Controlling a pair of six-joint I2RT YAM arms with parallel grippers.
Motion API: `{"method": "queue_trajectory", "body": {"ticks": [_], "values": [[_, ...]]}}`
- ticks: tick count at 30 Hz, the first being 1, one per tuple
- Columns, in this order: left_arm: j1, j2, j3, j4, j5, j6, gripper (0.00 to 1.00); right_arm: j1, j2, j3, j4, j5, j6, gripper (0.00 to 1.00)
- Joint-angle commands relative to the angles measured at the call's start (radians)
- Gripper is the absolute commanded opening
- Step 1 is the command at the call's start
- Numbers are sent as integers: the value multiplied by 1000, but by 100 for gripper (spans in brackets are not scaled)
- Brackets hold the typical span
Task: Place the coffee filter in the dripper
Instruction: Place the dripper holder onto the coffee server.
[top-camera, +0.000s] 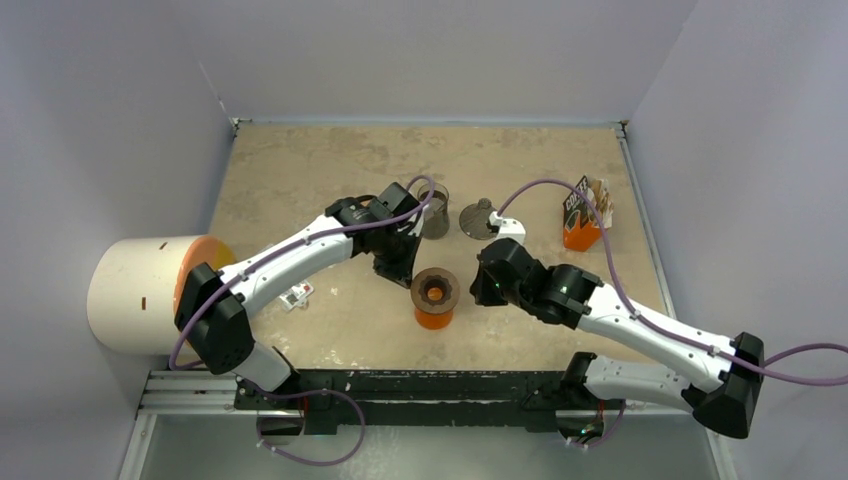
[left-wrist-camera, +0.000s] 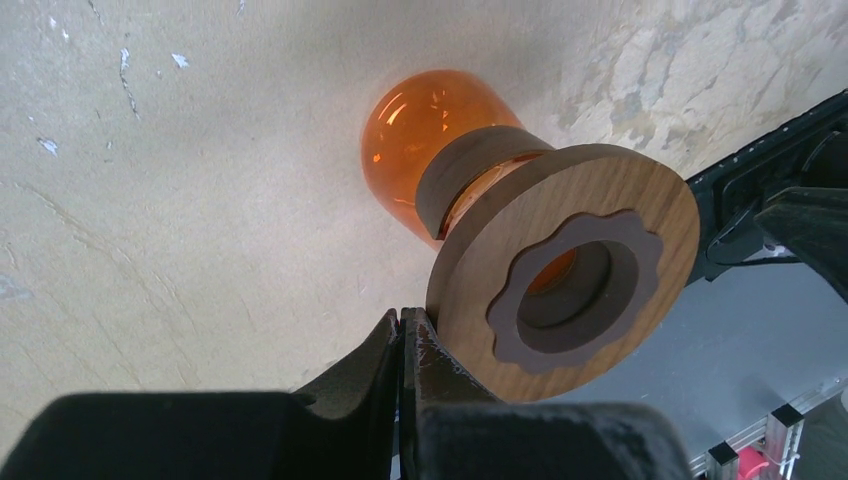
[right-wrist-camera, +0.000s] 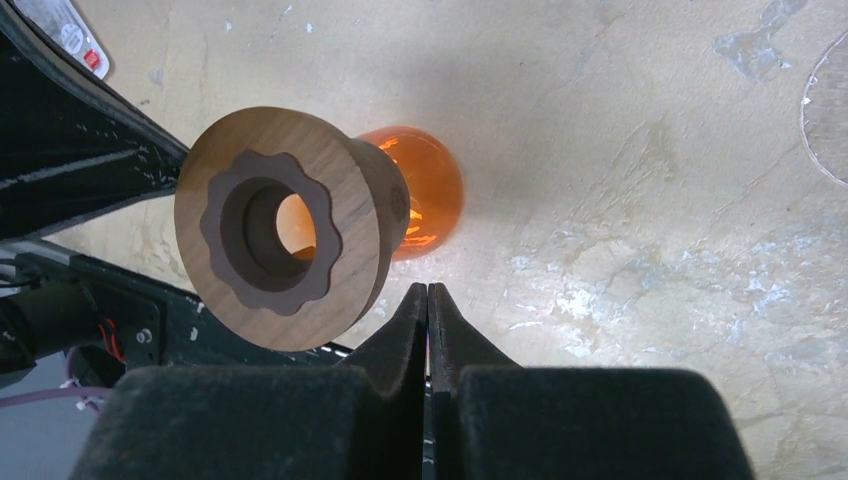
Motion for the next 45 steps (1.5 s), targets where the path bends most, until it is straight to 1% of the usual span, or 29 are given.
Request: {"method": "queue_trajectory", "body": {"ticks": [1,4,6,12,15,20,24,29,40,45], "values": [[3,7,54,25,-5,-10,0,2,-36,-24,3,-24,-9,0],[3,11,57,19,-11,-7,0,2,-50,-33,17,-61,-53,0],[3,11,58,11,-19,-6,0,2,-59,-28,34,-76,-116,0],[2,-10,52,-20,-93,-2,0,2,-71,-15,63,-260,-268,0],[3,-23,50,-38,-131,-2,0,4,-45,-4,65,-330,-311,0],[3,-48,43,-53,-168,-2,0,9,-11,-16,117,-434,-340,0],[4,-65,37,-64,-177,-2,0,21,28,-9,120,-436,-346,0],[5,-87,33,-71,-221,-2,0,33,59,-3,111,-401,-348,0],[5,-94,37,-73,-230,-1,0,37,74,13,118,-308,-315,0],[5,-96,35,-75,-231,-1,0,36,76,13,129,-301,-308,0]]}}
